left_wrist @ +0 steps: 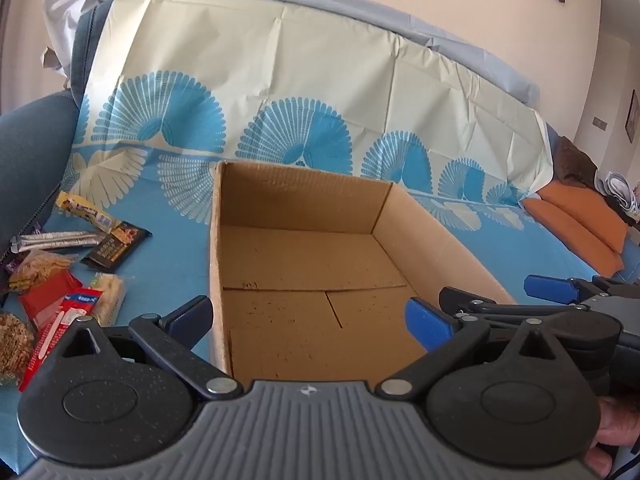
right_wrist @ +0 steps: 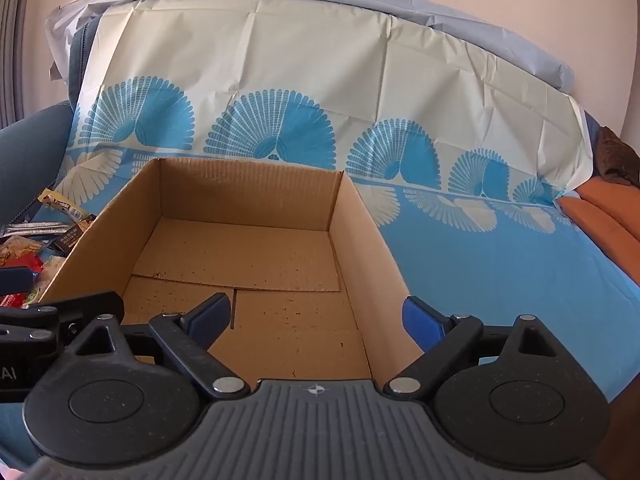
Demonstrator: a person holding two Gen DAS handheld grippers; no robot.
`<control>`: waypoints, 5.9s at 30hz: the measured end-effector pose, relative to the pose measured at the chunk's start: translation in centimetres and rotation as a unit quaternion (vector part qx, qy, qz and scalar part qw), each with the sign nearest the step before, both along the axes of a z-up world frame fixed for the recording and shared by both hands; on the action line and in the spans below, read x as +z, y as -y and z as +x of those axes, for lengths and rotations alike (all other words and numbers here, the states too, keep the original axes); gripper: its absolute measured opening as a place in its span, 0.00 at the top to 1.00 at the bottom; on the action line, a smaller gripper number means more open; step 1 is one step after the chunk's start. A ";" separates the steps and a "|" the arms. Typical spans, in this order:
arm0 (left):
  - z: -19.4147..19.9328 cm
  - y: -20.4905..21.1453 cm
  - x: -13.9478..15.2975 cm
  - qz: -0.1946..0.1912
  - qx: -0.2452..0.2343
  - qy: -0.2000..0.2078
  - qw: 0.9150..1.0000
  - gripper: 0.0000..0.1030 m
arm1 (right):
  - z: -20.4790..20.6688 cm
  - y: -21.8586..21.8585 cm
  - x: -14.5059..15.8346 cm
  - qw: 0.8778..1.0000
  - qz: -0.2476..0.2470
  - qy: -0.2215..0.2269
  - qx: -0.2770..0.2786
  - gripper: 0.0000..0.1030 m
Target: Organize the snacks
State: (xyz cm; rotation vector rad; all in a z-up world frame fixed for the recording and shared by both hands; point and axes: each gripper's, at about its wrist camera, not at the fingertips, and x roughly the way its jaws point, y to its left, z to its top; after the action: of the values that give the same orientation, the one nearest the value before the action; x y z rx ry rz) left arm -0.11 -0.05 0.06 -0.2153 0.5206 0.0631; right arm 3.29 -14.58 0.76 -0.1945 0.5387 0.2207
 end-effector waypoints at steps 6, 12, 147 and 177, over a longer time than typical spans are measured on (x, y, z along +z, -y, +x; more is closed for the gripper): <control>-0.5 0.4 0.4 0.011 0.011 0.011 1.000 0.01 | 0.1 -0.5 0.1 1.000 0.004 0.004 0.005 0.14; -0.3 0.1 0.2 0.001 -0.002 -0.005 1.000 0.02 | -0.3 0.1 0.1 1.000 0.008 0.006 0.005 0.15; -3.5 -24.8 -7.5 -0.178 0.100 -0.278 0.939 0.91 | -8.2 -21.1 -8.3 0.959 0.005 -0.181 0.217 0.63; -1.0 -21.8 -7.7 -0.082 0.121 -0.297 0.944 0.27 | -6.0 -20.3 -10.6 0.948 0.021 -0.243 0.203 0.57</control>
State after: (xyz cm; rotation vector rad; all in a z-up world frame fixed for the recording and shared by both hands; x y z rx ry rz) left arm -1.09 21.76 -7.64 -0.4289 1.1013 0.3332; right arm -2.67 5.70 -9.80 -0.2095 0.9826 0.6921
